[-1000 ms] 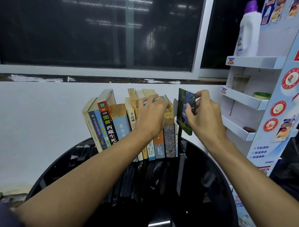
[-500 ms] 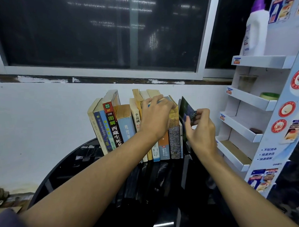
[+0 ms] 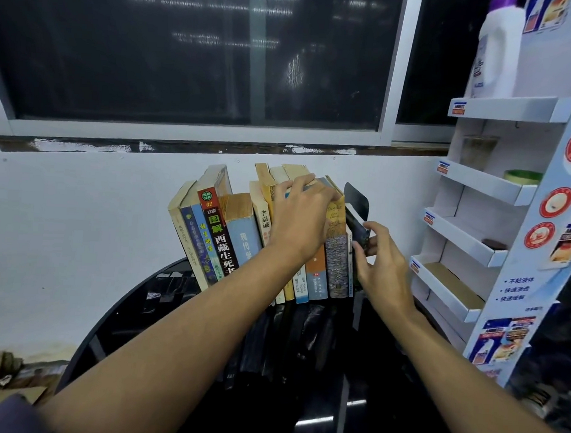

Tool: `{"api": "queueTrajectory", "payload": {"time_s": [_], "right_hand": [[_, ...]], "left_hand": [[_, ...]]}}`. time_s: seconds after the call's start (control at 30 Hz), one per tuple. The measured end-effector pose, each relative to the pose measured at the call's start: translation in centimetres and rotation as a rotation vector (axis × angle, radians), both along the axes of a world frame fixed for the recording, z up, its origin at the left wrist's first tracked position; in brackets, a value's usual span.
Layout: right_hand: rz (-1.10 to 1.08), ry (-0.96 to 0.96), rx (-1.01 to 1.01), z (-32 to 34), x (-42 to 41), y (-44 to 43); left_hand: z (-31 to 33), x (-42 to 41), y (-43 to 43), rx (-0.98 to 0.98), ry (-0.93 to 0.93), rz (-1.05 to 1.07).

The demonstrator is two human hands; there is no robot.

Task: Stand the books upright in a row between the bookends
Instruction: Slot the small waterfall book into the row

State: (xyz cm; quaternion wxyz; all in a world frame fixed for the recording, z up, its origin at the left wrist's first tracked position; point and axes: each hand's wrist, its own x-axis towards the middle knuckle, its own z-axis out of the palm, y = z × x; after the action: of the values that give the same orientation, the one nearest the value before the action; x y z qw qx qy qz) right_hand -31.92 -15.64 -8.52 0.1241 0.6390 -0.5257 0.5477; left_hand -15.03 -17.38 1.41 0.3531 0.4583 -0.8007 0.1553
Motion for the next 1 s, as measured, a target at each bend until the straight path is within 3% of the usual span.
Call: {"api": "queueTrajectory", "payload": {"time_s": [0.57,0.87,1.0], "right_hand": [[0.144,0.064,0.143,-1.7,-1.5,0.5],[0.300,0.085,0.348,-1.5,-3.6,1.2],[0.266,0.131,0.310,-1.4,-4.3,0.7]], "left_hand": [[0.0,-0.1,0.1,0.013,0.010,0.010],[0.2,-0.1,0.1,0.016,0.007,0.017],[0.2,-0.1,0.0,0.019,0.006,0.014]]}}
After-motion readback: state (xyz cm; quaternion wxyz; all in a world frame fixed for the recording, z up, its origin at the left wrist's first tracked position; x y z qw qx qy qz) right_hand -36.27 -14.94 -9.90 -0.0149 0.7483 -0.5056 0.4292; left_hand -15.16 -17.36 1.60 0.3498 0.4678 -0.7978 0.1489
